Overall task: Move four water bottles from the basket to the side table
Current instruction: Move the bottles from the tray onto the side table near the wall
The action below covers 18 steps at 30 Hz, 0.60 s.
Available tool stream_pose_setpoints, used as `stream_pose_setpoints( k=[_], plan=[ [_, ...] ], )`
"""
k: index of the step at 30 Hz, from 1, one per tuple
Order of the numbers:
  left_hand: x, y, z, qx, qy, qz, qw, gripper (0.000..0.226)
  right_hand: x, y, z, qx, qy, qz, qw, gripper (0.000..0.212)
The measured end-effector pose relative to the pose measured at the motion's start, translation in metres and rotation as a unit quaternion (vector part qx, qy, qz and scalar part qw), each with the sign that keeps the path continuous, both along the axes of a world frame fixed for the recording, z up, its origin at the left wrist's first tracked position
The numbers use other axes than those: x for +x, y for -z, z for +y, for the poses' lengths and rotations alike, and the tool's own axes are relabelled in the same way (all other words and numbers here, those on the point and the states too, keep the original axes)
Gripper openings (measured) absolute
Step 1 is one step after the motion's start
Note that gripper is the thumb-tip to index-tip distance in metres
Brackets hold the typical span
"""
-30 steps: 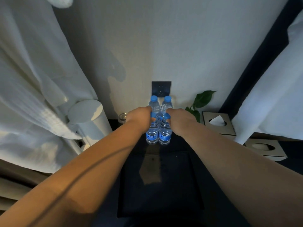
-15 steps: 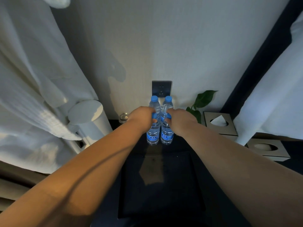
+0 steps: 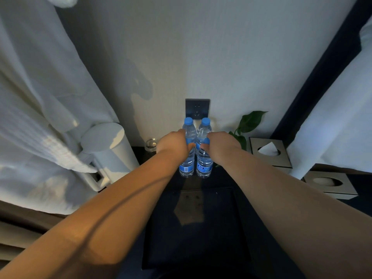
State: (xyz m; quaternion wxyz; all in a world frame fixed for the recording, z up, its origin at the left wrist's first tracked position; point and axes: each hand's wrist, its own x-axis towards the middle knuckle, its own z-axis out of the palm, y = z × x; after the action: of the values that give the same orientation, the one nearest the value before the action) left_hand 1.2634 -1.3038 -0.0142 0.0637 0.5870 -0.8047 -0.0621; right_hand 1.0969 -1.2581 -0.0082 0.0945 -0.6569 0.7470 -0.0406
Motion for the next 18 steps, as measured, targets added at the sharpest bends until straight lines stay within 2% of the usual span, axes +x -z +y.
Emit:
stream_pose_setpoints(
  k=[7,11,15,18],
  plan=[
    [0.014,0.009,-0.003,0.045,0.069,0.081,0.993,0.046,-0.003,-0.003,-0.001,0.006,-0.014,-0.025,1.000,0.022],
    [0.018,0.007,-0.006,0.055,0.095,0.055,0.992,0.051,-0.005,-0.003,-0.002,0.007,-0.027,-0.022,0.999,0.018],
    [0.013,-0.003,-0.008,0.051,0.064,0.016,0.996,0.027,-0.004,-0.002,-0.004,0.014,-0.031,-0.031,0.999,0.018],
    [0.006,-0.010,-0.009,0.057,0.036,-0.011,0.998,0.022,-0.002,-0.002,-0.004,0.013,-0.047,-0.026,0.998,0.020]
  ],
)
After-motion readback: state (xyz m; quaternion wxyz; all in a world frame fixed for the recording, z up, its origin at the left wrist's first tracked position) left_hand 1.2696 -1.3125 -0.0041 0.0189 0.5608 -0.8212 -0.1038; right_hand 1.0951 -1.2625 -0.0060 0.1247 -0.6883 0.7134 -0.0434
